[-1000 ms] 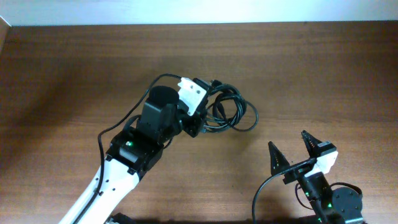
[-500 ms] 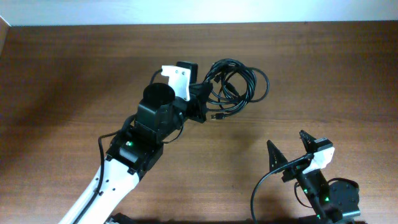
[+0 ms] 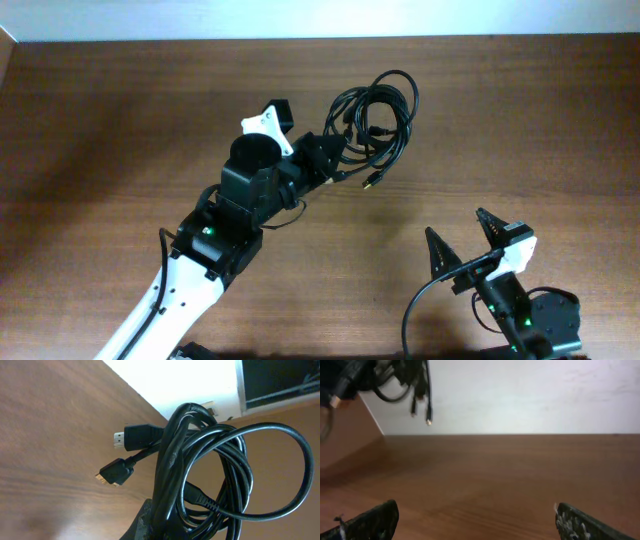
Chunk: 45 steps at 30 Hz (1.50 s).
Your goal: Untangle cables
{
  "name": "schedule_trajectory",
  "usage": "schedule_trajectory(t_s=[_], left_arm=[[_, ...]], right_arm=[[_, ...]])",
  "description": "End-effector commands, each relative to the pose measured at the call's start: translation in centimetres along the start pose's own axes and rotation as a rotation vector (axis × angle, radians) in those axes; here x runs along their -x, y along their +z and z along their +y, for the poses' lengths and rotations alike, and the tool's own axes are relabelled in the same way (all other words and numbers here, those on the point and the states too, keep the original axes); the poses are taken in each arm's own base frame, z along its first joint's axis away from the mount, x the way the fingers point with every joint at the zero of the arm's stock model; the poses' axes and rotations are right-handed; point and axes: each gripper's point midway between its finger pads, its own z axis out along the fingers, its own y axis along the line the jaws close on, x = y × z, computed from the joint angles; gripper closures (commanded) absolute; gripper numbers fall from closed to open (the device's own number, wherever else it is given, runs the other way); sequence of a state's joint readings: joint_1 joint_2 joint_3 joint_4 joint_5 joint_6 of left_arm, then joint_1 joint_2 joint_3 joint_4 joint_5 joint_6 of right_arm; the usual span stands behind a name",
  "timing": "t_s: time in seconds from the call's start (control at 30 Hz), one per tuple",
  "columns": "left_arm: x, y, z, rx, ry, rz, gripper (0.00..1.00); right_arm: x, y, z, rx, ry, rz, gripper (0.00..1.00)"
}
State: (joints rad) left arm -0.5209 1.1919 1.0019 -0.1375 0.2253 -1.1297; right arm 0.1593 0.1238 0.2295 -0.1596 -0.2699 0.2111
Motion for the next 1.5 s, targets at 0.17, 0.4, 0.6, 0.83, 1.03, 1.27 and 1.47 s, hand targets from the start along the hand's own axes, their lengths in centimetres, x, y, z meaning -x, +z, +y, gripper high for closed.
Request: schedule_trajectory(t_s=[0.17, 0.4, 0.6, 0.83, 1.03, 1.27, 1.47], left_arm=[[-3.1, -1.2, -3.1, -0.104, -0.290, 0.207, 1.00], [-5.5, -1.3, -3.9, -0.118, -0.275, 0.286, 1.00], [-6.6, -1.1, -4.3, -0.105, -0.320, 0.288, 1.00], [-7.6, -1.0, -4.4, -0.090, -0.339, 0.299, 1.00], [-9.2, -0.6, -3.9, -0.043, -0.359, 0.300, 1.00], [-11.6, 0.5, -3.3, 0.003, -0.377, 0.322, 1.00], [-12.4, 1.1, -2.9, 0.023, -0.388, 0.339, 1.00]], right_arm=[[4.1, -0.5, 2.0, 0.113, 0.256, -0.129, 0.01], [4.7, -0.8, 3.7, 0.206, 0.228, -0.137, 0.01], [4.9, -0.8, 5.5, 0.313, 0.193, -0.125, 0.01], [4.1, 0.2, 5.1, 0.307, 0.210, -0.082, 0.01], [4.4, 0.2, 5.5, 0.328, 0.202, -0.089, 0.01], [4.4, 0.2, 5.4, 0.325, 0.203, -0.090, 0.01], [4.4, 0.3, 5.1, 0.305, 0.207, -0.093, 0.27]])
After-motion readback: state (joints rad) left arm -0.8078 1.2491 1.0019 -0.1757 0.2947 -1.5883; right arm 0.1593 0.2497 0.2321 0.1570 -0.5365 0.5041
